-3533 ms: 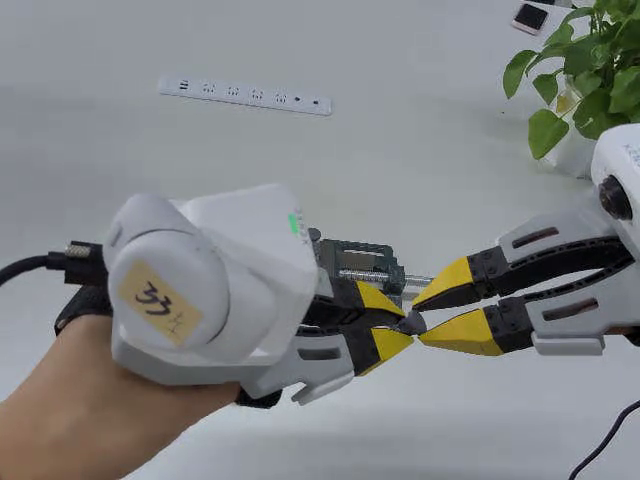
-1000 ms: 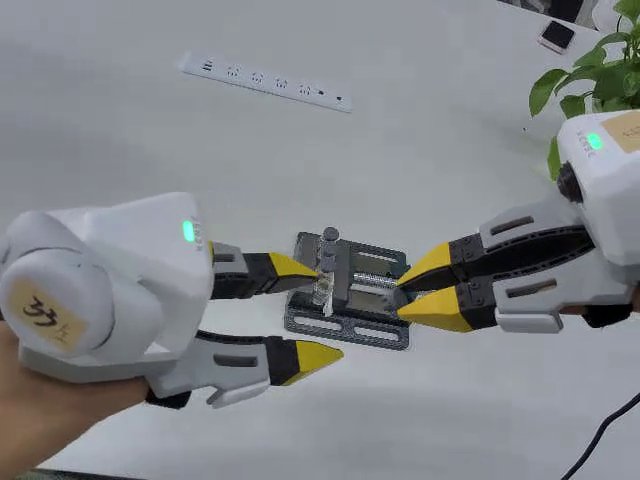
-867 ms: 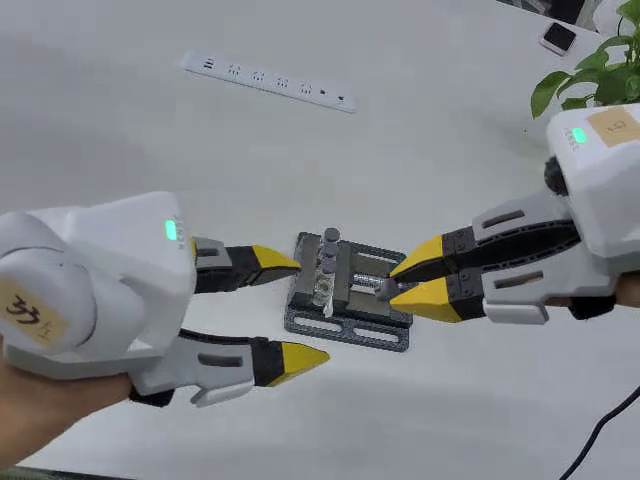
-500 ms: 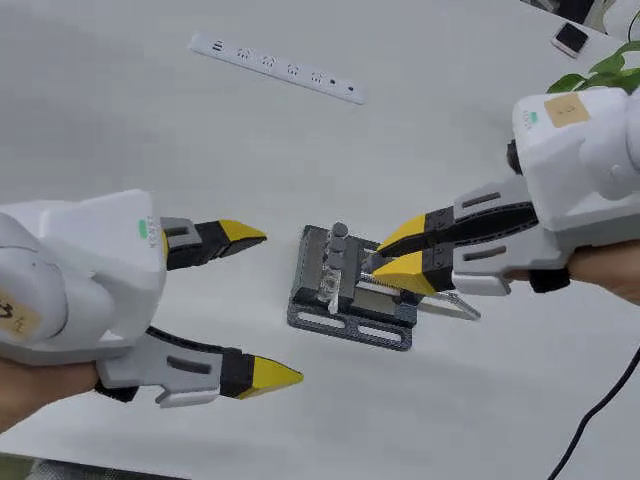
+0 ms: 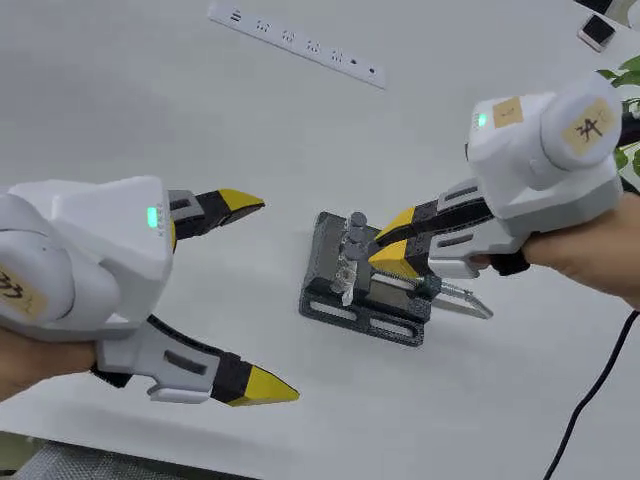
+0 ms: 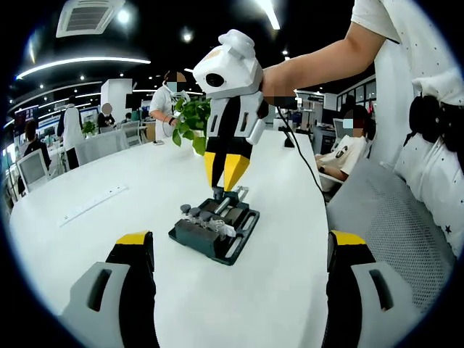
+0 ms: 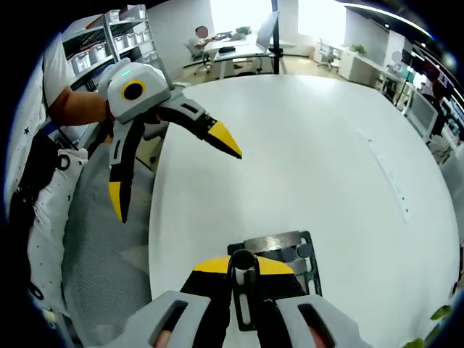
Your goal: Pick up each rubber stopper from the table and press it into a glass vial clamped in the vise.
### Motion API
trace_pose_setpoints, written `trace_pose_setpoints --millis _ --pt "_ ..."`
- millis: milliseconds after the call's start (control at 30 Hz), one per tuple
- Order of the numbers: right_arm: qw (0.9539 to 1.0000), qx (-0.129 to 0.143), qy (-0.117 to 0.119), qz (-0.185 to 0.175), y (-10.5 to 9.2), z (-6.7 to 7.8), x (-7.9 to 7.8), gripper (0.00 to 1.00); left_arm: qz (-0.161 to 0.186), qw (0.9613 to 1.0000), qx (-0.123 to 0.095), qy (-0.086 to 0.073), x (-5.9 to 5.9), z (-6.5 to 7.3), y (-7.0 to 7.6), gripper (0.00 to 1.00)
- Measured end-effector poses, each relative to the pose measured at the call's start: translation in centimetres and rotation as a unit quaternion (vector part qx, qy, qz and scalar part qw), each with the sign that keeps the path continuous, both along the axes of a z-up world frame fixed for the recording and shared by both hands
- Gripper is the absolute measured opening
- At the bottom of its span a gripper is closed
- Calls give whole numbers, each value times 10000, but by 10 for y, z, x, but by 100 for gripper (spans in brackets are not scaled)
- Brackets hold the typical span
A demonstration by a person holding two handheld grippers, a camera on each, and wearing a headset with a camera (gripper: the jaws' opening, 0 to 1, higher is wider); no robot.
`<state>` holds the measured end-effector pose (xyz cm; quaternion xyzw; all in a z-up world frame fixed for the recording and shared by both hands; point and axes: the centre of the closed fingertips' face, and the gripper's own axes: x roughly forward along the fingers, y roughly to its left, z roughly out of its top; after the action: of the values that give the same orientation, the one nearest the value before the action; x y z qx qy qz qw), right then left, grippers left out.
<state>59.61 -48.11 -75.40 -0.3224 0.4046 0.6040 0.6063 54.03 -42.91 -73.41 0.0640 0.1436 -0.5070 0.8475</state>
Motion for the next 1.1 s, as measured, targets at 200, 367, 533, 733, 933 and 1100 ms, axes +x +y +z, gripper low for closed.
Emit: trace_pose_setpoints --millis 200,367,533,733,933,1100 --pt "9996 -263 -19 31 0 -18 3 5 -13 10000 -27 14 1 -3 0 99" --pt "9990 -437 -27 105 -2 -27 3 5 12 10000 -74 3 2 -4 1 99" --pt "9983 -568 -31 146 -3 -34 4 5 15 9999 -101 7 1 -6 1 99" --pt "9977 -651 -40 181 -3 -41 5 5 39 9999 -133 9 1 -6 2 99" --pt "9971 -723 -5 218 -2 -43 5 5 71 9999 -152 15 1 -7 3 99" --pt "9969 -753 57 240 -2 -44 4 5 82 9998 -167 27 2 -8 4 99"
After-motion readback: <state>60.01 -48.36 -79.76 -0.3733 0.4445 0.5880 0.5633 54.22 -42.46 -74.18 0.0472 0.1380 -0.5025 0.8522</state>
